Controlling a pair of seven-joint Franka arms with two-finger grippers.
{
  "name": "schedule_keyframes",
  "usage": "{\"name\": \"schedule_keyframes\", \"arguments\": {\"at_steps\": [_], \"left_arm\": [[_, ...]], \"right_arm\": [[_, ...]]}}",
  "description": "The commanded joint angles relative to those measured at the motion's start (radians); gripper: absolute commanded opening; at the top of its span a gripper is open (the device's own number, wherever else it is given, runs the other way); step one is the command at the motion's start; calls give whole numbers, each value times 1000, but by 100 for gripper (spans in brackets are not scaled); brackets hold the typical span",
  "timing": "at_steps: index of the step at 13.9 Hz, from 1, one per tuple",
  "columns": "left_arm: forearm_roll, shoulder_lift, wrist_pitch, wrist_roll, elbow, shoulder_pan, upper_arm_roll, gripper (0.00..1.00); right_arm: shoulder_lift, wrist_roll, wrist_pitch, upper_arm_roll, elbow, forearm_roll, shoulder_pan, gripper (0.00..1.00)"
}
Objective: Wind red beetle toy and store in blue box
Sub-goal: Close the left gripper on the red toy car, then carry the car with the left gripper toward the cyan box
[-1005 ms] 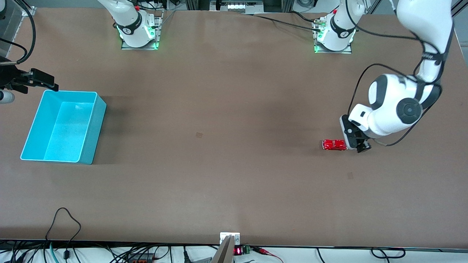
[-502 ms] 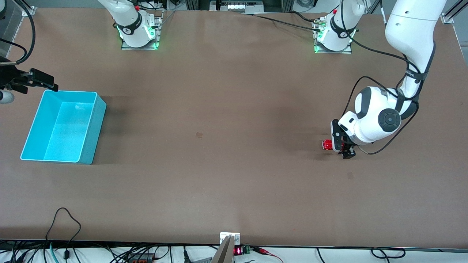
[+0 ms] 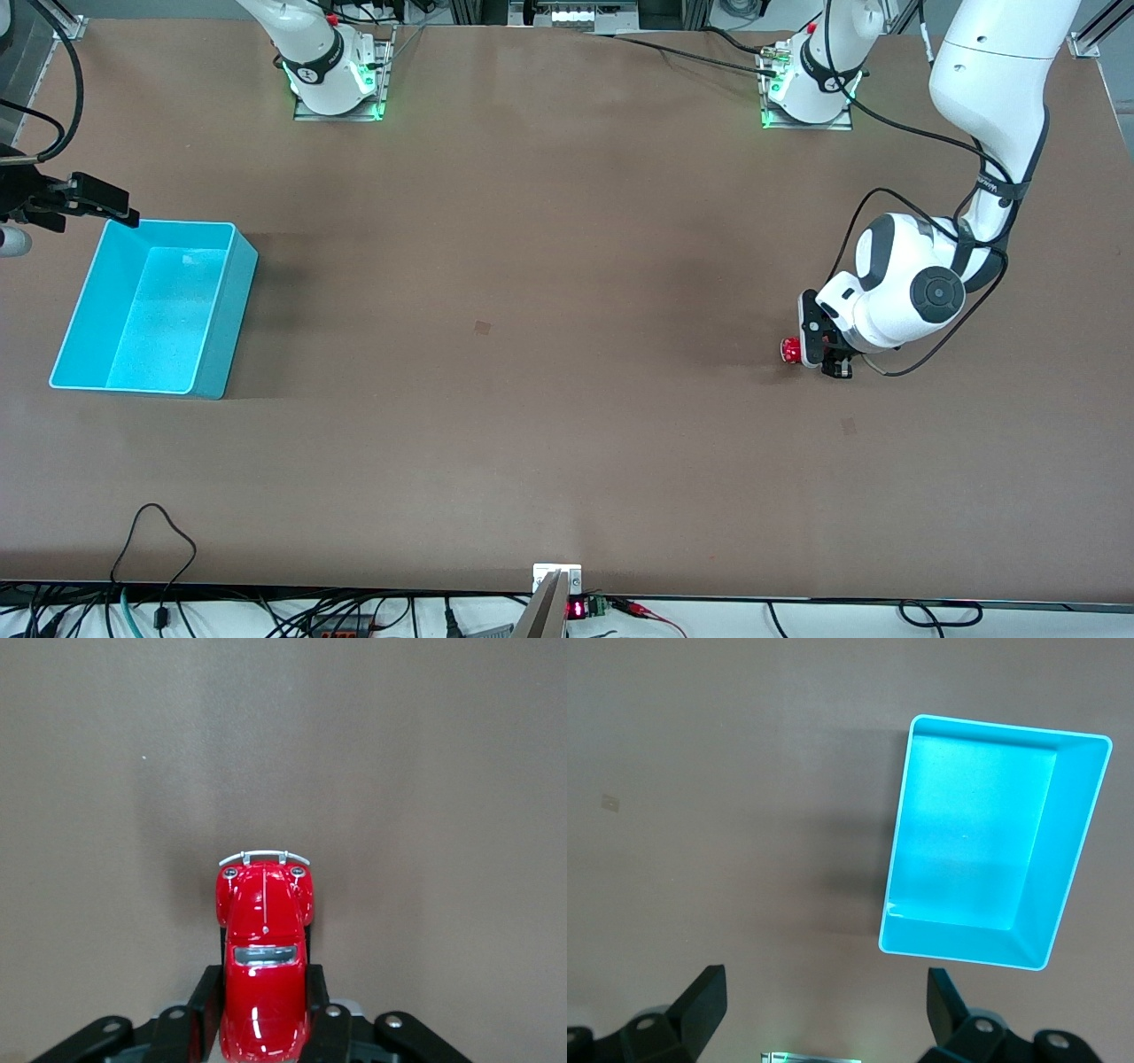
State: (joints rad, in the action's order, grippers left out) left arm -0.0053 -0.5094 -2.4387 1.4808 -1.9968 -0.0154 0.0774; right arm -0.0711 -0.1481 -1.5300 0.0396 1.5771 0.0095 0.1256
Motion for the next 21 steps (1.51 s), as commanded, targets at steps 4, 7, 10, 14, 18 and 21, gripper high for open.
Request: {"name": "schedule_keyframes", "arguments": {"at_steps": [4, 7, 10, 14, 18, 21], "left_arm": [[8, -1, 0, 19, 0, 5, 4, 13], [10, -9, 10, 22, 1, 43, 4, 13], [8, -12, 17, 119, 3, 112, 2, 14], [14, -21, 17, 272, 10, 236, -1, 14], [14, -17, 17, 300, 10, 265, 1, 15], [14, -8, 17, 303, 12, 265, 1, 45]], "right_arm": [[8, 5, -13, 8, 8, 10, 5, 100], [8, 5, -25, 9, 8, 12, 5, 100], [10, 5, -25, 9, 8, 14, 3, 100], [-9, 4, -48, 16, 8, 14, -4, 100], [-22, 28, -64, 17, 8, 11, -58, 100], [-21, 61, -49, 17, 8, 12, -66, 100]]}}
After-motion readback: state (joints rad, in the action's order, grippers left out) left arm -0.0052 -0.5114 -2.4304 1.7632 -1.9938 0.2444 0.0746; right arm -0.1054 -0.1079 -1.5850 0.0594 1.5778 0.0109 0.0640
